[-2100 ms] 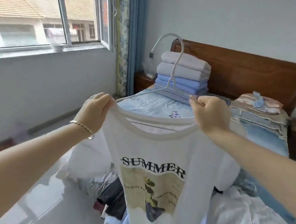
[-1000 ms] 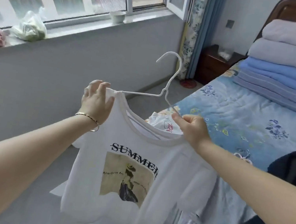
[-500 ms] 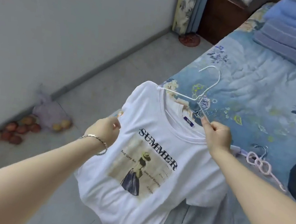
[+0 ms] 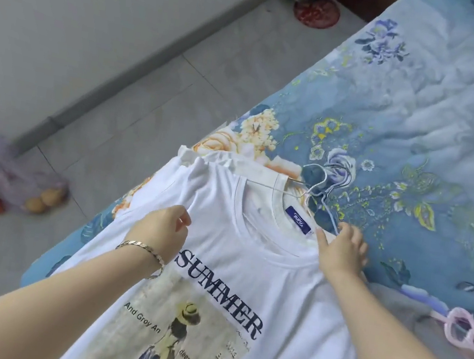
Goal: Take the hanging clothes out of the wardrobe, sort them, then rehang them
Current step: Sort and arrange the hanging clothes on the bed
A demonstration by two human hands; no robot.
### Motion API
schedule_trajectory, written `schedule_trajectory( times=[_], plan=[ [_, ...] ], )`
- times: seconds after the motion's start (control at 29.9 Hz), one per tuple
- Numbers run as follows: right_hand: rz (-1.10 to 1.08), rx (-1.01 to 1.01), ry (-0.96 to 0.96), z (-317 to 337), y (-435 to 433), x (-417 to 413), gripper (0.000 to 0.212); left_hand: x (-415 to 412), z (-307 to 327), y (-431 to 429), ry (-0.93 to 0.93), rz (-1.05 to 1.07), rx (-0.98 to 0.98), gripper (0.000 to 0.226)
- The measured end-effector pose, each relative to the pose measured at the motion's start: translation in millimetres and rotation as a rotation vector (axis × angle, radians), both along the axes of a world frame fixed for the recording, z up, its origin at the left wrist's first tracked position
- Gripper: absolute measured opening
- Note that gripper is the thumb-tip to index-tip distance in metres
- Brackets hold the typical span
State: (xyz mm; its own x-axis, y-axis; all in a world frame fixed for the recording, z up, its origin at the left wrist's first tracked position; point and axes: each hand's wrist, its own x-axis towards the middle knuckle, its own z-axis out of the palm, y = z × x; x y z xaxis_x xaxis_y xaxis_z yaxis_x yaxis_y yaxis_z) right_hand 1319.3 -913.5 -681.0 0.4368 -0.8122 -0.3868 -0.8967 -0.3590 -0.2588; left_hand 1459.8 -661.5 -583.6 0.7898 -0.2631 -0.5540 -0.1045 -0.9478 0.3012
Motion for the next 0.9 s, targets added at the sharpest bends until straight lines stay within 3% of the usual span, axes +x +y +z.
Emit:
schedule_trajectory(
  times=[0.13, 0.27, 0.4, 0.67, 0.74, 0.9],
  plan=[
    [-0.005, 0.034, 0.01, 7, 13, -5, 0.041, -7, 8, -3, 0.058, -0.072, 0.021, 0.02],
    [0.088, 0.317, 0.027, 47, 31, -16, 0.018, -21, 43, 5, 0.092, -0.117, 0.019, 0.019],
    [0.178, 0.54, 0.13, 101, 57, -42, 0.033, -42, 102, 13, 0.09, -0.236, 0.008, 0.023],
    [0.189, 0.384, 0.02, 275, 140, -133, 0.031, -115, 236, 63, 0.001, -0.496, -0.065, 0.029],
    [0.148, 0.336, -0.009, 316, 163, -171, 0.023, -143, 265, 74, -0.023, -0.584, -0.086, 0.03],
    [0.092, 0.258, -0.004, 403, 224, -297, 0.028, -242, 325, 85, -0.135, -0.868, -0.077, 0.034]
  ],
)
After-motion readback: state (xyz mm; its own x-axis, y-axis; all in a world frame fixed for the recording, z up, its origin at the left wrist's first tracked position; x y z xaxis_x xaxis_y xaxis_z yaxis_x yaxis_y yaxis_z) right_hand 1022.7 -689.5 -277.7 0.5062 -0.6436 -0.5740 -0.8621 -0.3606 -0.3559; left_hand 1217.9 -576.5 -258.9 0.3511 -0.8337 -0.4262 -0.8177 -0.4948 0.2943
